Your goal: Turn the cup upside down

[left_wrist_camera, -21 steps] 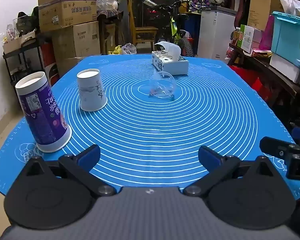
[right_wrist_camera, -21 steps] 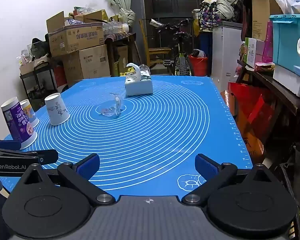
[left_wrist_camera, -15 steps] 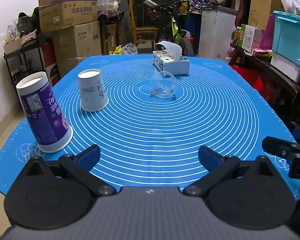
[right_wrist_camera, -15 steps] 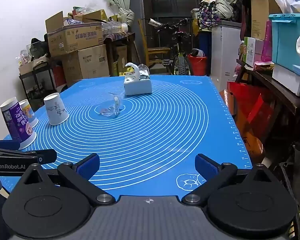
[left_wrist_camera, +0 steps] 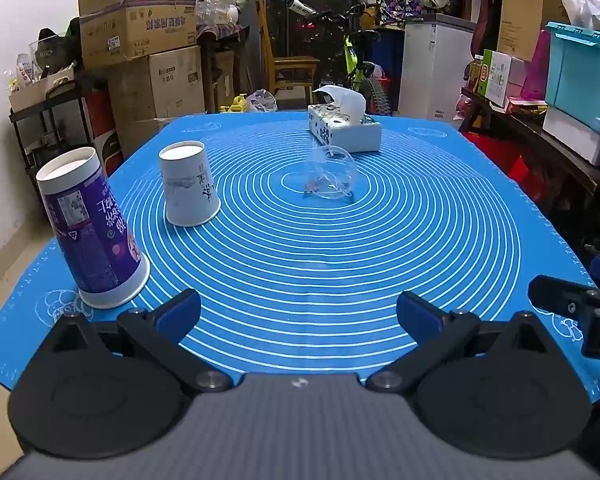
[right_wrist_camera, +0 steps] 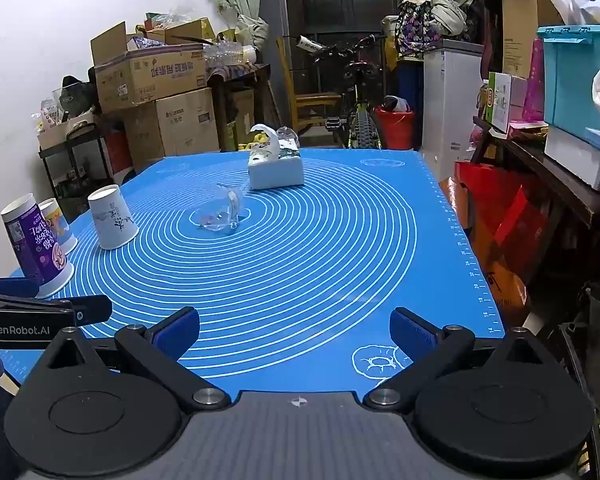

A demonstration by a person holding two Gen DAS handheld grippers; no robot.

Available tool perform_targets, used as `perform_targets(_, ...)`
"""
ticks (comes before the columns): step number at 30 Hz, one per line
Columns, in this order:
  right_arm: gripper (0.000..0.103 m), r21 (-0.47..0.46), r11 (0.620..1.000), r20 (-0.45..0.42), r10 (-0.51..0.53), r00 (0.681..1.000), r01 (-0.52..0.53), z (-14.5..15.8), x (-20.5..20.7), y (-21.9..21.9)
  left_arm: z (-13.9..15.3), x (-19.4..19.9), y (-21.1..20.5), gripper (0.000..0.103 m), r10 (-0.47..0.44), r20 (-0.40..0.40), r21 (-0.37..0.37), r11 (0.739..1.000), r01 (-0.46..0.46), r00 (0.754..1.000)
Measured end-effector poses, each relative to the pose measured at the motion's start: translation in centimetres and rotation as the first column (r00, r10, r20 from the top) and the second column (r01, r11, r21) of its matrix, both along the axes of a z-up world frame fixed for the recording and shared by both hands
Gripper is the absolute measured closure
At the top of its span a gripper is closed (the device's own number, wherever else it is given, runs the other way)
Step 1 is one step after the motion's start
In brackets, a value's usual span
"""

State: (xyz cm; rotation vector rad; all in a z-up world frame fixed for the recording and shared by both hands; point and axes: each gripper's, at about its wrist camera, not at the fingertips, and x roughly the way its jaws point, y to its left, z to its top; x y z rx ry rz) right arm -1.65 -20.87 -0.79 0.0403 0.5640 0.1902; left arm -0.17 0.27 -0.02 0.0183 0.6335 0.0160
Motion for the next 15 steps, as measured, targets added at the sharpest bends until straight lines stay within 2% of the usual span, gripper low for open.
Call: perform_targets(15,0.003,0.016,1.000,-0.019,-0.004,1.000,0.005,0.04,0.44,-0.31,-0.16,0.18,0.03,0.000,0.007,-0.005,0.003,1.000,-0.007,1.000)
